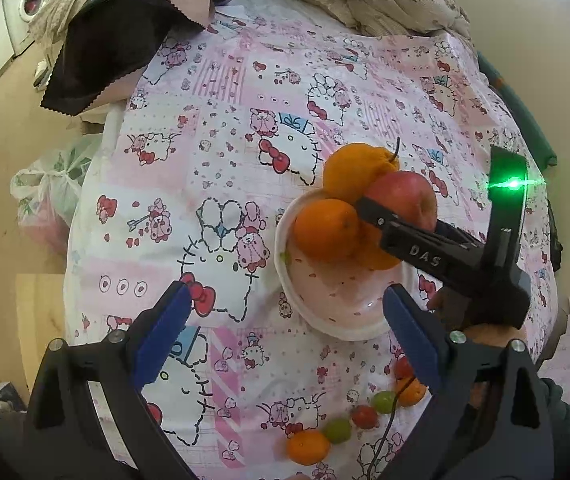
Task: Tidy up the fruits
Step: 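Lower the red apple onto the plate beside the bumpy orange and open the right gripper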
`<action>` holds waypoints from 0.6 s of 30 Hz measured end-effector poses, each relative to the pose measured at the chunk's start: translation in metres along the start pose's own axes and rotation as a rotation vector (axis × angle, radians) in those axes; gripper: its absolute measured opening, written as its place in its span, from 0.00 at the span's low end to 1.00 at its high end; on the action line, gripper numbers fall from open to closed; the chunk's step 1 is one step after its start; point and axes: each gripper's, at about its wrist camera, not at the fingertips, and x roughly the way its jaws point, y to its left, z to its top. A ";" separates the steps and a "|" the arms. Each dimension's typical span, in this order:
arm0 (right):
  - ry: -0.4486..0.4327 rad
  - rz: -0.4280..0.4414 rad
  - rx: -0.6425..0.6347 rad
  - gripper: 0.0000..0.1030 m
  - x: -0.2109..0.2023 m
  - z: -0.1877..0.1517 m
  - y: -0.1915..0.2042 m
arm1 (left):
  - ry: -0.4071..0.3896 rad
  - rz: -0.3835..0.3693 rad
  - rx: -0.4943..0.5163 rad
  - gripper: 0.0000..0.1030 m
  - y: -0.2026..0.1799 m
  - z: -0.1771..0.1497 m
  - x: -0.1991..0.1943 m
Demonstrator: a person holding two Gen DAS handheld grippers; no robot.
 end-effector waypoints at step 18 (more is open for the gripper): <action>-0.035 0.003 0.018 0.94 -0.015 0.005 -0.001 | -0.019 0.019 0.010 0.92 0.002 0.001 0.000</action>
